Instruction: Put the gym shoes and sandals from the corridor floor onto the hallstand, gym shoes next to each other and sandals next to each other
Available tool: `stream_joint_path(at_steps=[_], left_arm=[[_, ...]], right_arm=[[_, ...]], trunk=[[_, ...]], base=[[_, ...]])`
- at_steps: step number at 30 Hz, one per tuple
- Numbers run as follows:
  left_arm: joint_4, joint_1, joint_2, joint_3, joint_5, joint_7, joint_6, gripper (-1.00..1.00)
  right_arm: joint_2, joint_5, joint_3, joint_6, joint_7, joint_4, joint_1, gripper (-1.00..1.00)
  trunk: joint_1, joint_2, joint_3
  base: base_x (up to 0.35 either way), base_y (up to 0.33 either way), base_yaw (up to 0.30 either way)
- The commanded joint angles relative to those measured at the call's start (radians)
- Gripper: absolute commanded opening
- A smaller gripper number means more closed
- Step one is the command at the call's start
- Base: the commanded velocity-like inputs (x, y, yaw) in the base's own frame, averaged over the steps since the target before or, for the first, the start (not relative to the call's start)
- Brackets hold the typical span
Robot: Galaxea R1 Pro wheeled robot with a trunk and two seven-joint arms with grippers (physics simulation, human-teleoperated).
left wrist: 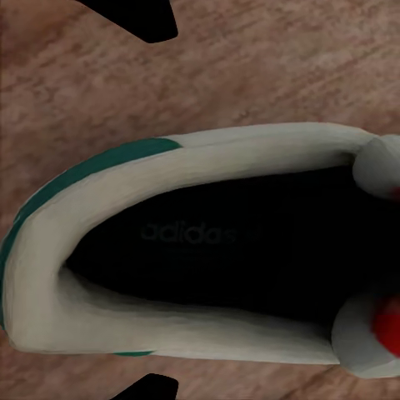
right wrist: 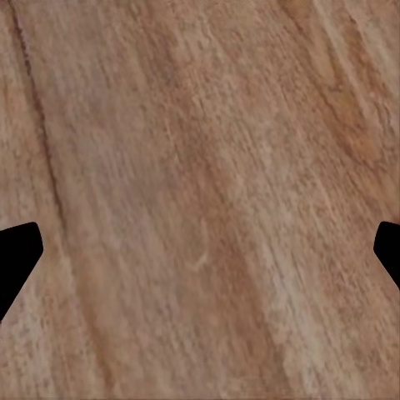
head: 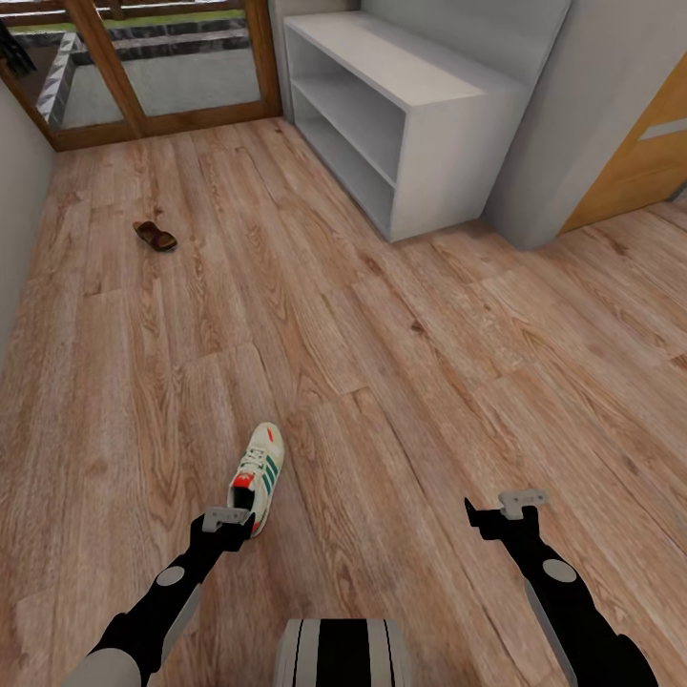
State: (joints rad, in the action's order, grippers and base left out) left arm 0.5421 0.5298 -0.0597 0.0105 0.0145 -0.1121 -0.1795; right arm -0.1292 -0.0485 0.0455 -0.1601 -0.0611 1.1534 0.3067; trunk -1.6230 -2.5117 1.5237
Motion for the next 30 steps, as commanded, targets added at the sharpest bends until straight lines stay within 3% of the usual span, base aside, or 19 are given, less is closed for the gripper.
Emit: stream_joint_path(at_steps=[1,22,30], left_arm=[[-0.001,0.000,0.000,0.001,0.001,-0.004,-0.003,1.00],[-0.001,-0.001,0.000,0.000,0.002,-0.004,-0.003,1.00],[-0.001,-0.001,0.000,0.000,0.001,-0.004,-0.003,1.00]], right_arm=[[0.000,-0.005,0.002,-0.006,-0.006,0.002,0.000,1.00],[0.000,-0.005,0.003,-0.006,-0.006,0.002,0.000,1.00],[0.000,-0.005,0.003,-0.007,-0.006,0.002,0.000,1.00]], trunk=[[0.000,0.000,0.001],[0.000,0.000,0.001],[-0.003,-0.002,0.033]], base=[[0.041,0.000,0.000],[0.007,0.000,0.000],[0.000,0.000,0.000]])
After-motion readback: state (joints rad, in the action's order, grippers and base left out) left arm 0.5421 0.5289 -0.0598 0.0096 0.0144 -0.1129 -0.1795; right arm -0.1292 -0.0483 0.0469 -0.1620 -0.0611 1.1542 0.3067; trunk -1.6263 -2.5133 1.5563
